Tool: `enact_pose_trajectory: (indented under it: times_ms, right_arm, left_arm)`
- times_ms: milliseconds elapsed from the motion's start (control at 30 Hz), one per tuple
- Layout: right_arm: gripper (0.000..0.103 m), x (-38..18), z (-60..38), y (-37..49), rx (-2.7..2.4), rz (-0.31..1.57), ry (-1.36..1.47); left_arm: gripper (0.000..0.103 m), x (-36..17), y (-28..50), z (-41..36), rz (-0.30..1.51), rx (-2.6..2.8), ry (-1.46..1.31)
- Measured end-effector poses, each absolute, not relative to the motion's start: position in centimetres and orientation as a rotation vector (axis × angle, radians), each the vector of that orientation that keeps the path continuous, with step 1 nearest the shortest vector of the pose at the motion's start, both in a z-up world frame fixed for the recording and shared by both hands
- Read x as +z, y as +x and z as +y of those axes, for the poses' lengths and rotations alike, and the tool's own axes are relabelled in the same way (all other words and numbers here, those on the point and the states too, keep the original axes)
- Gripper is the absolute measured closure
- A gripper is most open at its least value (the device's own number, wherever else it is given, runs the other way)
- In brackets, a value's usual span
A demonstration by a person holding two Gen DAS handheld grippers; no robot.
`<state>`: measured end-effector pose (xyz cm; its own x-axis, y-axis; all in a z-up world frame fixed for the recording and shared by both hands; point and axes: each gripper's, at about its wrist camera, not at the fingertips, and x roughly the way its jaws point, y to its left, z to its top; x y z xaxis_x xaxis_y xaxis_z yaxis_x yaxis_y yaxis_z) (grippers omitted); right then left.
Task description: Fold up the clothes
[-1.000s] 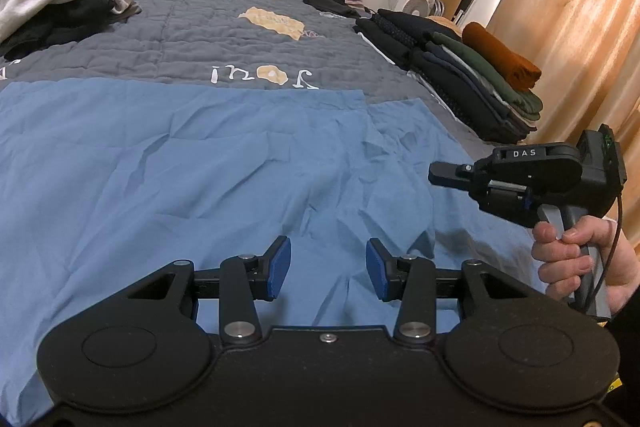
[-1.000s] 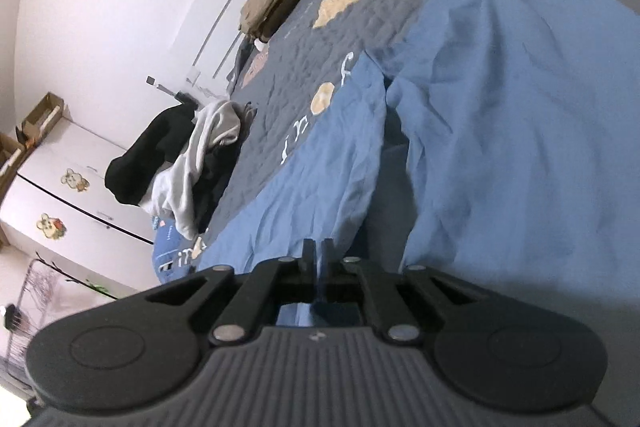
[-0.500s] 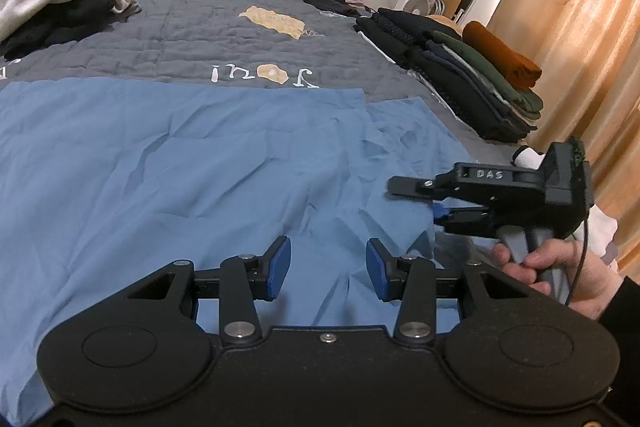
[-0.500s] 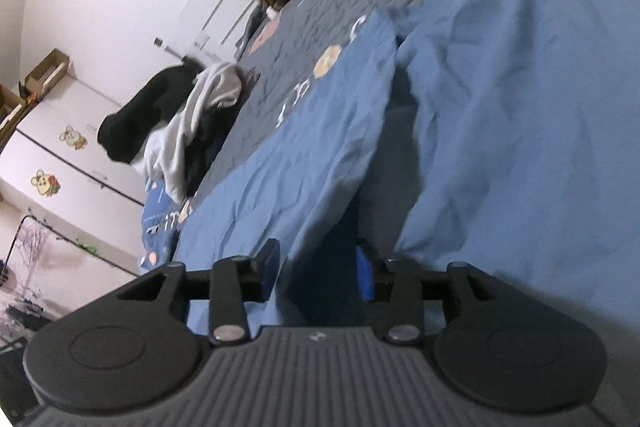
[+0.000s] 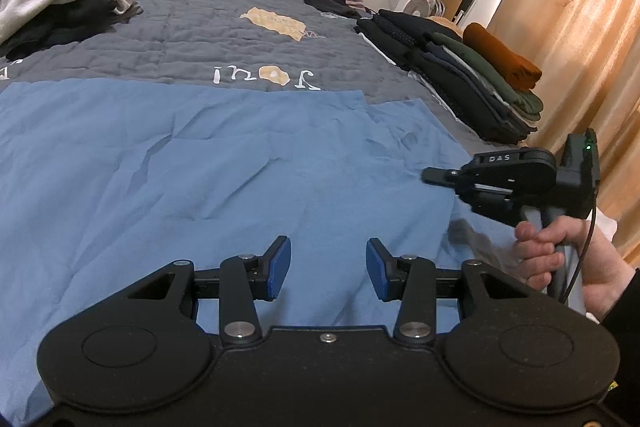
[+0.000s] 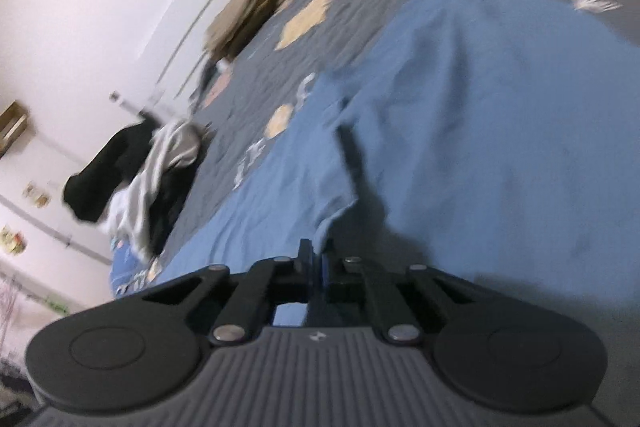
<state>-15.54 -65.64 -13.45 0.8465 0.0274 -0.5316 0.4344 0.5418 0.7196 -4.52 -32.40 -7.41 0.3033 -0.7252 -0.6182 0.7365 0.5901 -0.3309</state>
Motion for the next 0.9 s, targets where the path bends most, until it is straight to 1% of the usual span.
enact_pose_trajectory:
  times_ms: [167,333,400,433,567,733,900]
  right_arm:
    - [0.099,-13.2,-67.0,-16.9,-0.359,0.518,0.952]
    - [0.099,-12.5,-65.8,-17.8,-0.292,0.581,0.878]
    - [0.097,-12.2,-65.3,-18.1,-0.266,0.606,0.849]
    - [0.095,-12.0,-65.1,-18.3,-0.252,0.618,0.834]
    - [0.093,-11.4,-64.1,-18.9,-0.199,0.667,0.774]
    - [0.085,-10.8,-62.7,-20.2,-0.152,0.719,0.71]
    - [0.083,-11.3,-60.7,-22.9,-0.17,0.75,0.699]
  left_arm:
    - [0.061,-7.4,-4.6,-32.5,0.809,-0.973,0.022]
    - [0.061,-7.5,-4.5,-32.5,0.813,-0.97,0.024]
    - [0.061,-7.6,-4.5,-32.6,0.812,-0.973,0.027]
    - [0.061,-7.6,-4.5,-32.6,0.813,-0.975,0.029]
    - [0.061,-7.8,-4.8,-32.8,0.818,-0.989,0.04]
    - [0.061,-7.5,-6.0,-32.8,0.806,-1.019,0.052]
    - [0.061,-7.1,-7.4,-32.2,0.787,-1.041,0.074]
